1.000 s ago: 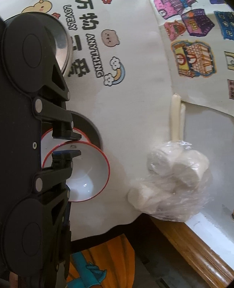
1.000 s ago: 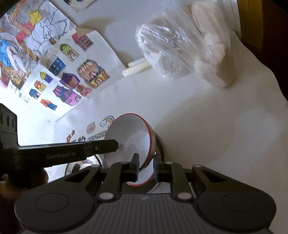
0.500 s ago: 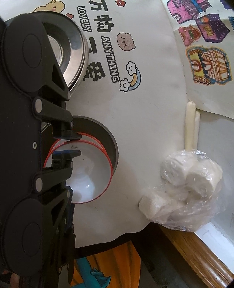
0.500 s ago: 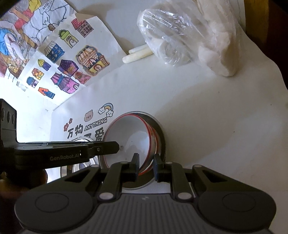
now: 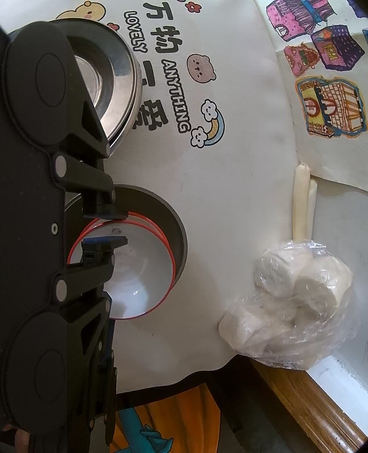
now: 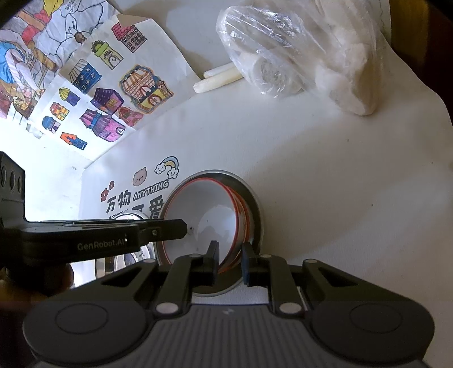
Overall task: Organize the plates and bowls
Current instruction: 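Lower the second white bowl into the nested bowls with both grippers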
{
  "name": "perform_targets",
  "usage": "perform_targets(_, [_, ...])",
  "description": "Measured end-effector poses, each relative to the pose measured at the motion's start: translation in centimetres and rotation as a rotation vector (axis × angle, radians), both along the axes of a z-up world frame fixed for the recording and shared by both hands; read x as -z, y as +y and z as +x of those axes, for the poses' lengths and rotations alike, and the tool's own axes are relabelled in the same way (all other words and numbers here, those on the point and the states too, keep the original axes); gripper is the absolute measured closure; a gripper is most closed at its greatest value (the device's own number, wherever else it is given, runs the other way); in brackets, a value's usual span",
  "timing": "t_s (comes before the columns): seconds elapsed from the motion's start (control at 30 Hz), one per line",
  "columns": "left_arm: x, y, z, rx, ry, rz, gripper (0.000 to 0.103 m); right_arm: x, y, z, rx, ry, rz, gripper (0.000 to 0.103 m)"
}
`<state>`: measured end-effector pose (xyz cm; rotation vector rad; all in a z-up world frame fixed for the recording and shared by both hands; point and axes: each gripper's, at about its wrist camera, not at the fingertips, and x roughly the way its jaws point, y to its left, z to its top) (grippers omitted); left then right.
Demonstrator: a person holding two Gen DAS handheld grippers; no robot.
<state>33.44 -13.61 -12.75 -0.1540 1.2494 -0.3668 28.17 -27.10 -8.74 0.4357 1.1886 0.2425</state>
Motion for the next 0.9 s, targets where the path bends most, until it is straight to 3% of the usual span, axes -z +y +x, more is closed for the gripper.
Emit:
perform_targets(0.43, [0.1,-0.12,0.16,-0.011,0.012,0.013,0.09,0.16,0.09,0.34,-0.026,0.006,-0.005,0.084])
perform_targets(0.9, [-0.1,-0.03,0.07,-0.015,0.008,0.012,0.084,0.01,0.37,0.3,-0.034,-0.003,-0.008,0.074])
